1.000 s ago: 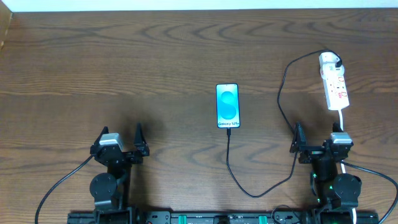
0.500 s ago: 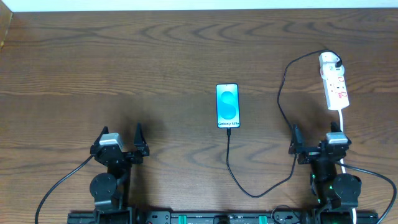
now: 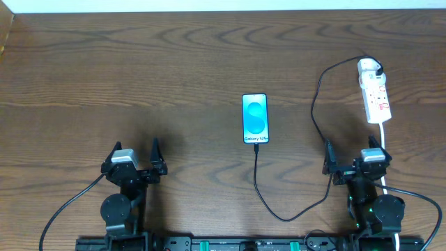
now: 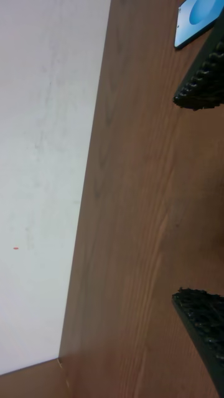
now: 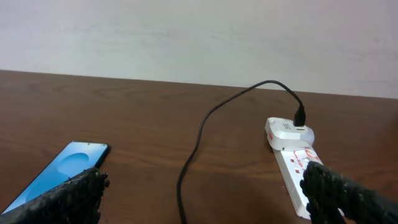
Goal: Plug charger to phone and switch on socket
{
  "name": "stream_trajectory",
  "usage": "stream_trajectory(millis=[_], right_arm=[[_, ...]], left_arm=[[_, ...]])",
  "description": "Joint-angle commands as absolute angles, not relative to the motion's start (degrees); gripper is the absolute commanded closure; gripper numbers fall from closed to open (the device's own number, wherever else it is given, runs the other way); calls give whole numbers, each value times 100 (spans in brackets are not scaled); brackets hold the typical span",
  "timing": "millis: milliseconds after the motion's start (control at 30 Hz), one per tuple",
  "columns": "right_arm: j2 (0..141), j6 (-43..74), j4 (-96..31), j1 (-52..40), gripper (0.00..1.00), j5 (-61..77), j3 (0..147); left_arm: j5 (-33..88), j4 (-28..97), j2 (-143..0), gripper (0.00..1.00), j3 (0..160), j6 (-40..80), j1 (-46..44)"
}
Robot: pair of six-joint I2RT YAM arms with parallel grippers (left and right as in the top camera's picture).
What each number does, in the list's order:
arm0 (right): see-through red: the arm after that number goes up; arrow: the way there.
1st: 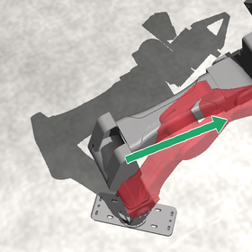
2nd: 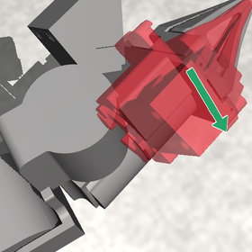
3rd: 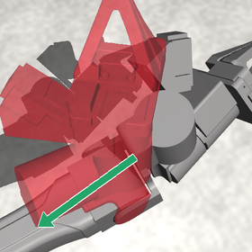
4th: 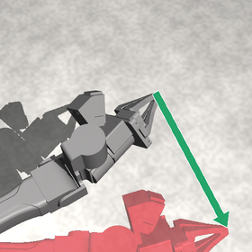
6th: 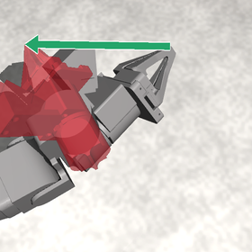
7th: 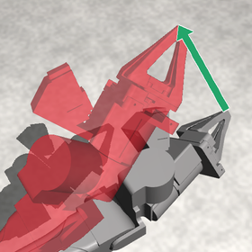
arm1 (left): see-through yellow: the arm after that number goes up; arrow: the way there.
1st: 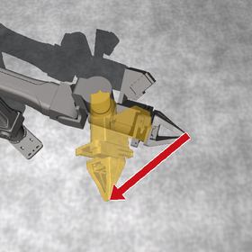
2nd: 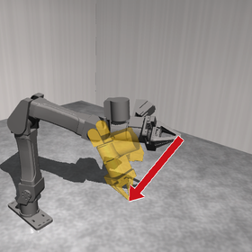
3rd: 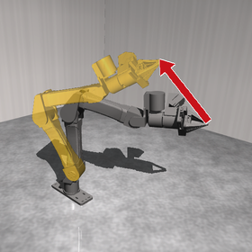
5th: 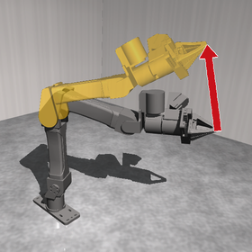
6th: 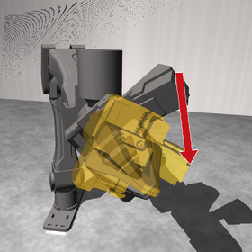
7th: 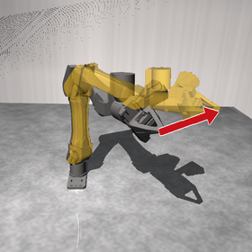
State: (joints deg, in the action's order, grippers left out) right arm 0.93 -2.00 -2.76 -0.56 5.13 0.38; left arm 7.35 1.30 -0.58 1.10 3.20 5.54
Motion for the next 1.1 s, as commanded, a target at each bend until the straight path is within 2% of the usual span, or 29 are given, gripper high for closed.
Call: stream_trajectory(millis=[0,1067], right_arm=[[27,-86,-281,-86,1,405,30],[38,-89,-397,-84,1,464,32]], left_arm=[[834,346,-23,8,23,370,539],[834,346,-23,8,23,370,539]])
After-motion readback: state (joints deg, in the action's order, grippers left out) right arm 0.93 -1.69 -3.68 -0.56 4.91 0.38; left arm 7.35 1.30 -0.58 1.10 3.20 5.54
